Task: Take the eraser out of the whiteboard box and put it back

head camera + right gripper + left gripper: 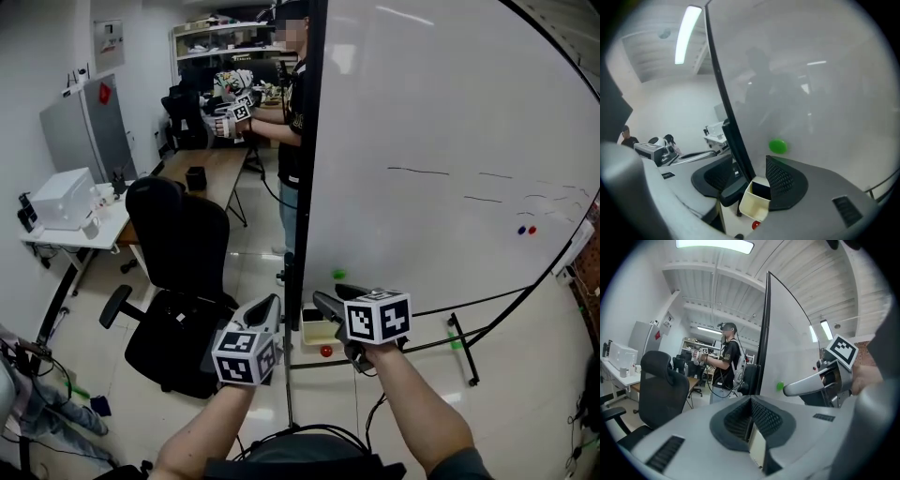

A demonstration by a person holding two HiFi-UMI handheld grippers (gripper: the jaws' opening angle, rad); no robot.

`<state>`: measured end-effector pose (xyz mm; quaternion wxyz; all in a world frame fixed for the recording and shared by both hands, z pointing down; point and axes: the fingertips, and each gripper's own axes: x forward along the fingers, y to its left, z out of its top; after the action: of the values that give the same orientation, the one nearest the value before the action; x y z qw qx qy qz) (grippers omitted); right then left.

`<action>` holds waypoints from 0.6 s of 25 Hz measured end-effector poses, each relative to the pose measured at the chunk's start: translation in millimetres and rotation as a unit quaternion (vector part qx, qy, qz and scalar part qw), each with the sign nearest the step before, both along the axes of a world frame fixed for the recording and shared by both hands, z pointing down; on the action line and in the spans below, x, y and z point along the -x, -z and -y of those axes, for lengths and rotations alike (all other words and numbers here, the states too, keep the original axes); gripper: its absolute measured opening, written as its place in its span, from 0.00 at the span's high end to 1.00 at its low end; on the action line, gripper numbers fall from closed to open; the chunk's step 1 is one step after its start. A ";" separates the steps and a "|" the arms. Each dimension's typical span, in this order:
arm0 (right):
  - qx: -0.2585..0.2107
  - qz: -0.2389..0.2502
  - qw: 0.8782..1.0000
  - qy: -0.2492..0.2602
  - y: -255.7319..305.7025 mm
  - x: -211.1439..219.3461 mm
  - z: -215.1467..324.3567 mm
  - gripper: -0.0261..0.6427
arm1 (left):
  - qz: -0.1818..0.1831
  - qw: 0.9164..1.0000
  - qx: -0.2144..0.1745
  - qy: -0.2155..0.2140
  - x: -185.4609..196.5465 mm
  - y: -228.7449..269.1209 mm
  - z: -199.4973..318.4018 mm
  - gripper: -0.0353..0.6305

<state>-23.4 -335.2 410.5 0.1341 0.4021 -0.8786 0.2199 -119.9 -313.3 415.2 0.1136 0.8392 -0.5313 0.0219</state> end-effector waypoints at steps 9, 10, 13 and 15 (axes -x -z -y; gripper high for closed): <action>-0.186 0.036 0.981 -0.047 90.9 -18.6 -35.8 0.93 | -0.013 0.998 -0.055 -0.021 3.0 61.9 -28.4 0.90; -0.195 0.040 0.979 -0.051 94.7 -21.2 -39.4 0.94 | -0.012 0.998 -0.058 -0.024 3.6 65.2 -32.2 0.90; -0.211 0.045 0.975 -0.050 99.5 -24.6 -45.0 0.94 | -0.008 0.997 -0.058 -0.042 1.0 69.7 -40.0 0.90; -0.216 0.043 0.974 -0.045 101.9 -24.4 -47.1 0.94 | -0.006 0.998 -0.055 -0.043 1.3 70.1 -42.6 0.90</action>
<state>1.0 -288.1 308.5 -0.0044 0.4506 -0.8914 0.0475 -121.1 -270.7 345.1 0.0696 0.8665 -0.4943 -0.0078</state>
